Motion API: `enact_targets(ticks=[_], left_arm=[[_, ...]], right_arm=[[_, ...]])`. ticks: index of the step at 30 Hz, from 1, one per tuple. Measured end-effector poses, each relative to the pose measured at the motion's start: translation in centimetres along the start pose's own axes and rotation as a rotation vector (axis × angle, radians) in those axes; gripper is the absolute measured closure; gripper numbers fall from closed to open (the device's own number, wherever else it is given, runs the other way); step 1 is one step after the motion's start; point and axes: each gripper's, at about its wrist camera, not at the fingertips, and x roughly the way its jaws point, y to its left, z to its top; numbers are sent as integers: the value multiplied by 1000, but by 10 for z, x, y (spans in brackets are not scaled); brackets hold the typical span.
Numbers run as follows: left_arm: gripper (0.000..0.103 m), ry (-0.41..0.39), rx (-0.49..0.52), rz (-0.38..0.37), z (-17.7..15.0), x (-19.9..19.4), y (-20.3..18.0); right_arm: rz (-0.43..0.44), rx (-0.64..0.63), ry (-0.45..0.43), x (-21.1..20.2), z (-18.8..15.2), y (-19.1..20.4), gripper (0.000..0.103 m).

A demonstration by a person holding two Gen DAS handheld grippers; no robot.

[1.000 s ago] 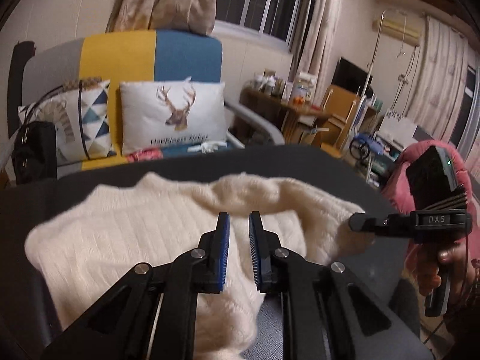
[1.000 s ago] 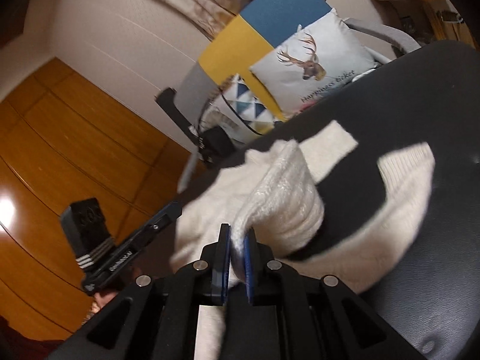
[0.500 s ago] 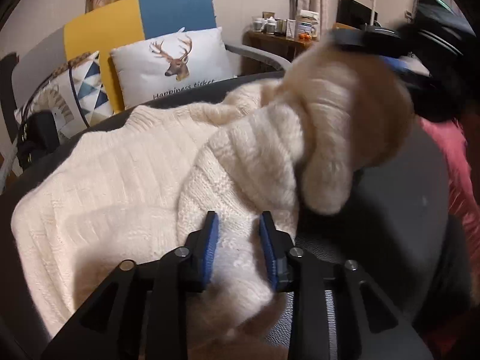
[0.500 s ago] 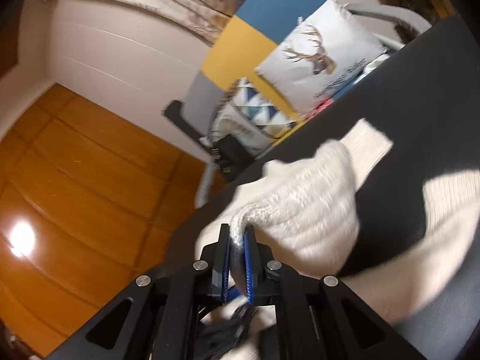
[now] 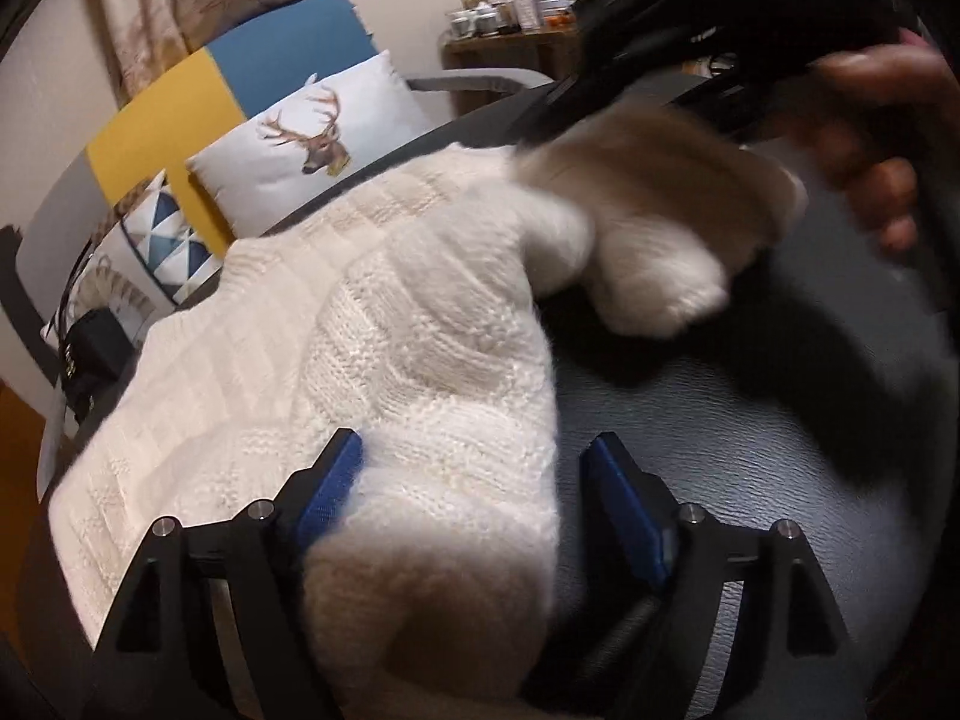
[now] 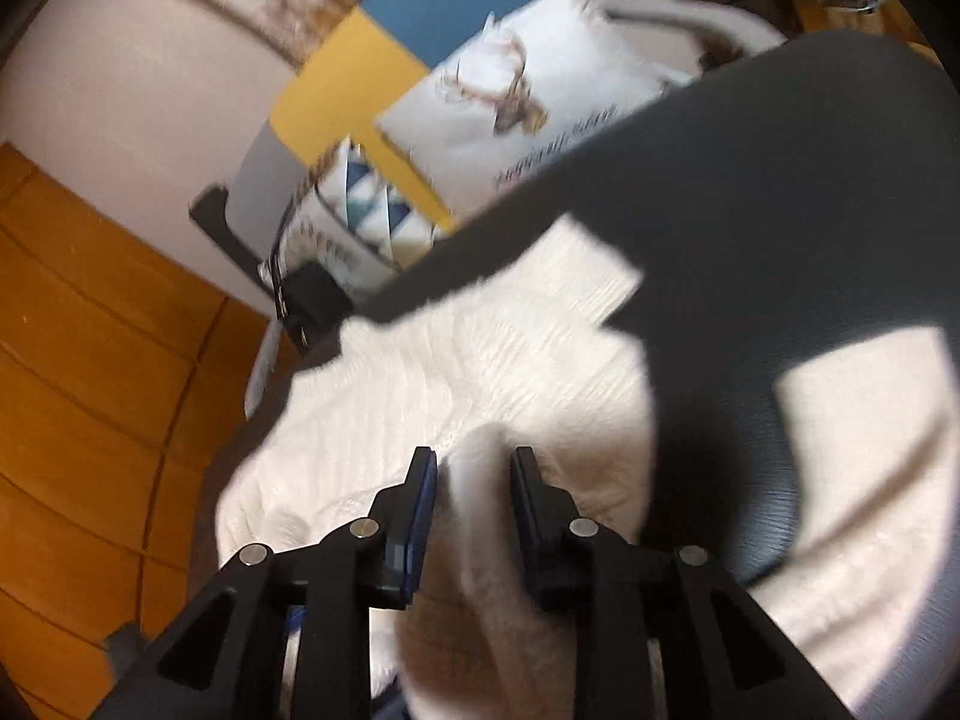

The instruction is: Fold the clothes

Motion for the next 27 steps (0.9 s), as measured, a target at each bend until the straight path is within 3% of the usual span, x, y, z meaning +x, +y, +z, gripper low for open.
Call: enact_targets(ticks=[2,6,12,14,18,22,25,27], left_arm=[[23,3,-6,8,0,0,1],[23,11,-19,4,2,-1,7],[23,15,-92,-31,8,-2,23],[23,13,-109,-33,8,-3,26],[23,-3,-166,-34,3,-9,35],[23,-33,-259,-52,-4,-13,50],[23,-94,-338,-71,-7,-22,61],[23,-142,-384,-76,-8,-30,67]], right_arm=[[-21,-31,-84,-36,-2,-1,72],[-183,-200,-200,-101,-16,-3,63],[-461,-436,-65,-123,-40,-23,61],[-512,-528,-10,-112,-49,-23,61],[-524,-754,85,-97,-75,-11,61],[-492,-982,122,-94,-116,2,61],[-514,-1049,78,-88,-136,6,61],[-510,-1023,76,-78,-139,7,61]])
